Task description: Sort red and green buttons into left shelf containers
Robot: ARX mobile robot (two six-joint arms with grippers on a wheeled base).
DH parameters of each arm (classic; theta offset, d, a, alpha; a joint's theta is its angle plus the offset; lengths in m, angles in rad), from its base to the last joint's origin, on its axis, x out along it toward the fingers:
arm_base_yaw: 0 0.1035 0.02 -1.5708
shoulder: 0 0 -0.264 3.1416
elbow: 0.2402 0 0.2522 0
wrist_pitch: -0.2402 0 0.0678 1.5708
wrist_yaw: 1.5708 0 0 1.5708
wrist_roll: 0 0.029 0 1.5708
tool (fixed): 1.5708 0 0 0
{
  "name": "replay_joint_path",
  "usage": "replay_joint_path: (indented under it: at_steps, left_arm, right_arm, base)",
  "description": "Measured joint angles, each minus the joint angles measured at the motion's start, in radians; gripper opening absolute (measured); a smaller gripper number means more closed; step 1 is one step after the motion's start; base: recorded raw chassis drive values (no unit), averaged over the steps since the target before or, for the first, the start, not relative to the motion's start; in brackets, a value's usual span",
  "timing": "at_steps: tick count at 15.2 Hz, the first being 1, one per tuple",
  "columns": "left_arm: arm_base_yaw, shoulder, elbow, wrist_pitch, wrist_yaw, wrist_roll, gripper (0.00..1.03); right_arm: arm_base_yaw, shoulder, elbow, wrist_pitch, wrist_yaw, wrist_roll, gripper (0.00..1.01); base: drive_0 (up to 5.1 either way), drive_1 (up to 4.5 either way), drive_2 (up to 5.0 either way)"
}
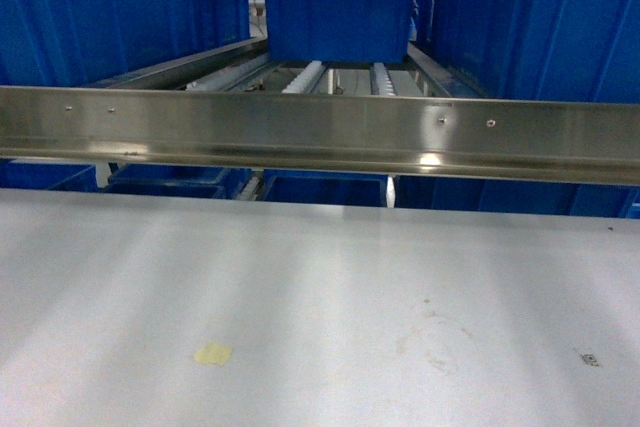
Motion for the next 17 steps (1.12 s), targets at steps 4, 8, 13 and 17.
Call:
replay_joint_path:
  at_steps: [4, 8, 13, 17]
  left_arm:
    - [0.000, 0.000, 0.000, -0.002, 0.000, 0.000, 0.28]
    - [0.000, 0.000, 0.000, -0.001, 0.000, 0.000, 0.28]
    - [0.000, -0.001, 0.000, 0.000, 0.000, 0.000, 0.28]
    - [0.000, -0.001, 0.000, -0.003, 0.000, 0.000, 0.28]
  right_arm:
    - [0.000, -0.004, 0.000, 0.000, 0.000, 0.000, 0.29]
    - [0.000, -0.005, 0.000, 0.000, 0.000, 0.000, 0.29]
    - [0.000, -0.005, 0.000, 0.000, 0.000, 0.000, 0.29]
    - [0.000, -0.005, 0.000, 0.000, 0.000, 0.000, 0.29]
  base:
    - [0.0, 0.00, 0.0]
    - [0.0, 0.00, 0.0]
    - [0.0, 0.00, 0.0]
    - [-2.4, 1.31, 1.3]
